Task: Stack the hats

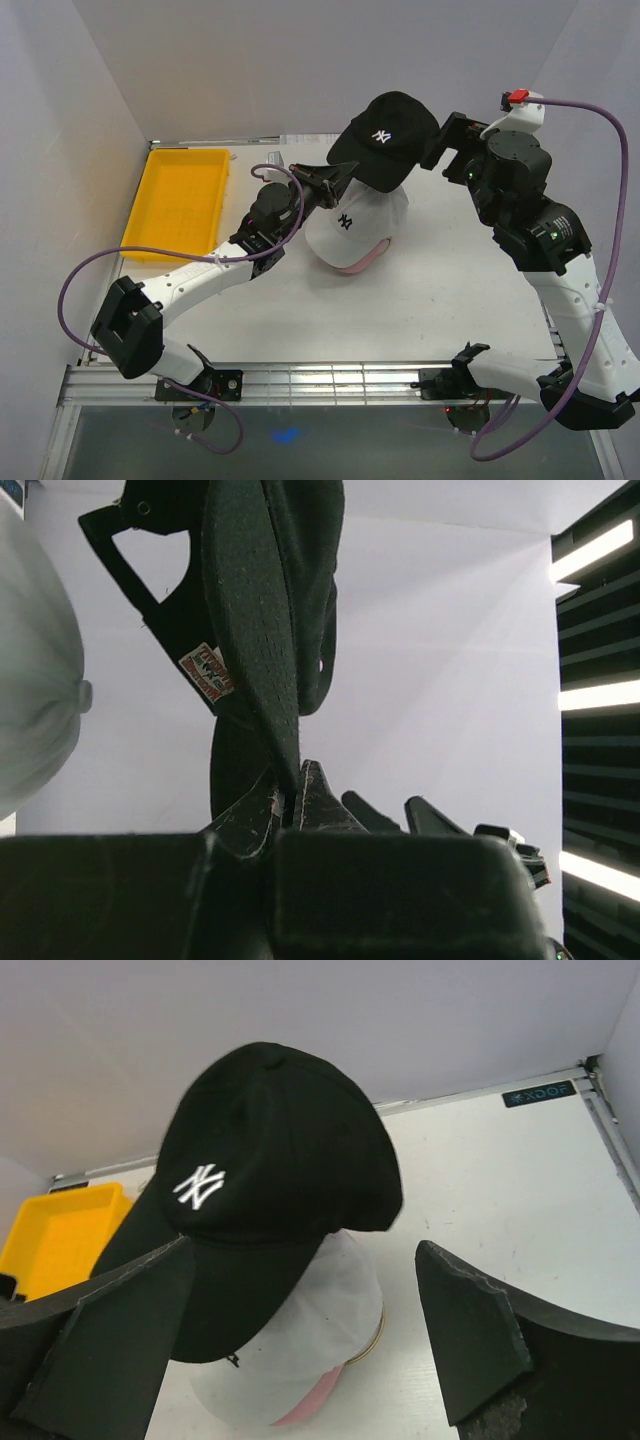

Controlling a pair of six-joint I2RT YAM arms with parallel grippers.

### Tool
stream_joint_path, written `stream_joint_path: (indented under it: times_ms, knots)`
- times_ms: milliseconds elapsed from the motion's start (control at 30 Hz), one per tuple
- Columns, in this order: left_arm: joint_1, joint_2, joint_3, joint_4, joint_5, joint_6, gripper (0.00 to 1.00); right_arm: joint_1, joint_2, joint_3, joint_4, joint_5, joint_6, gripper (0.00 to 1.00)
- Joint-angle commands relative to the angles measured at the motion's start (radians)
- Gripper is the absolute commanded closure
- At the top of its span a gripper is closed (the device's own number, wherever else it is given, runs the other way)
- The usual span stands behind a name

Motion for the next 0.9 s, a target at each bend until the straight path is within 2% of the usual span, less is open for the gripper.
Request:
stream_joint_path:
  times_ms: [0,300,433,867]
  knots:
    - [0.024,-0.044,-0.038,0.092,0.079,-0.072,1.0,-0.007,0.011,0.088,0.031,-0.135,-0.056,0.04]
    - [0.039,-0.118,-0.222,0.237,0.11,-0.087,1.0,-0.019,0.086,0.145,0.031,-0.391,-0.067,0.04]
    - [0.041,-0.147,-0.335,0.329,0.107,-0.093,1.0,-0.024,0.098,0.127,0.032,-0.433,-0.058,0.04]
    - [0.041,-0.11,-0.463,0.479,0.159,-0.116,1.0,-0.054,0.109,0.081,0.031,-0.48,-0.059,0.04]
